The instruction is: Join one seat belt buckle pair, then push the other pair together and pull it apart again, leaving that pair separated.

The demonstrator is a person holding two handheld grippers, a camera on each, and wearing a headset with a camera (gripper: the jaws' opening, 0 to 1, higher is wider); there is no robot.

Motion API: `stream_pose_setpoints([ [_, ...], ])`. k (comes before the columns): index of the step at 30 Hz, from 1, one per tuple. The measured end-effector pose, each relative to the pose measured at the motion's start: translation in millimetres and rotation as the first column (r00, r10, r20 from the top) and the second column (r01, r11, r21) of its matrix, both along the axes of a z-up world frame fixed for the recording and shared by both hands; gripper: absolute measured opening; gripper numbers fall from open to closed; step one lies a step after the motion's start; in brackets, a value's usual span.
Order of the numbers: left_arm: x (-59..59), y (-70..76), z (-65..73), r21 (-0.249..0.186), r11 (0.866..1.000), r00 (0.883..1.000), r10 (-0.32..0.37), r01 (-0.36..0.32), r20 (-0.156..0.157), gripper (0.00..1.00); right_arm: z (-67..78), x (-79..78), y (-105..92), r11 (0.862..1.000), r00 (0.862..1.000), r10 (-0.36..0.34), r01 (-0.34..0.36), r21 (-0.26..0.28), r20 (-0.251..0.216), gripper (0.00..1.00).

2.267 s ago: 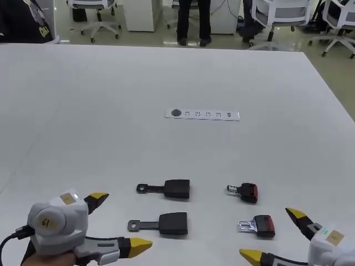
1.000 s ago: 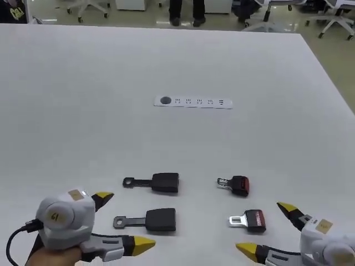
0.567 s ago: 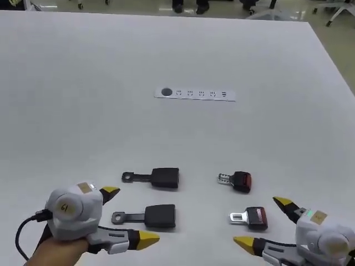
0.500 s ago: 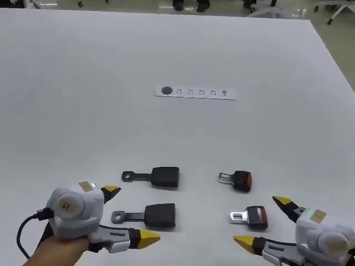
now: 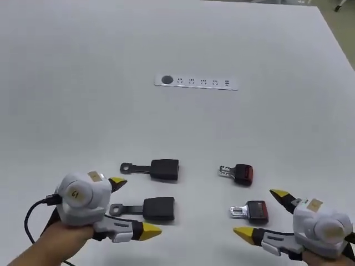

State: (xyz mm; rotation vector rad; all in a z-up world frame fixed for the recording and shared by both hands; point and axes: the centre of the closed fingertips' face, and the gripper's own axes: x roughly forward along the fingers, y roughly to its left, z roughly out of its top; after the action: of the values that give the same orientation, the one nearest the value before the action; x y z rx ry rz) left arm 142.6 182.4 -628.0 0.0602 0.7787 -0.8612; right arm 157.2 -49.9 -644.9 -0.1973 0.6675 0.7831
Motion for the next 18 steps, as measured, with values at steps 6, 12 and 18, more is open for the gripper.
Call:
stream_pose_setpoints([
  [6,-0.8,-3.5,-9.3,-0.001,1.000,0.999,-0.031,0.031,-0.015,0.91,-5.4,1.4,2.6,0.999,0.999,0.040,-0.041,-0.013,-0.033,0.81],
  [12,1.6,-6.2,-17.5,0.014,0.996,0.996,-0.083,0.083,-0.024,0.87,-12.3,5.9,1.0,0.996,0.996,0.078,-0.080,-0.029,-0.051,0.80],
  [18,3.9,-9.2,-25.7,0.030,0.991,0.991,-0.126,0.128,-0.041,0.85,-19.6,7.4,0.7,0.990,0.988,0.130,-0.134,-0.046,-0.080,0.77],
])
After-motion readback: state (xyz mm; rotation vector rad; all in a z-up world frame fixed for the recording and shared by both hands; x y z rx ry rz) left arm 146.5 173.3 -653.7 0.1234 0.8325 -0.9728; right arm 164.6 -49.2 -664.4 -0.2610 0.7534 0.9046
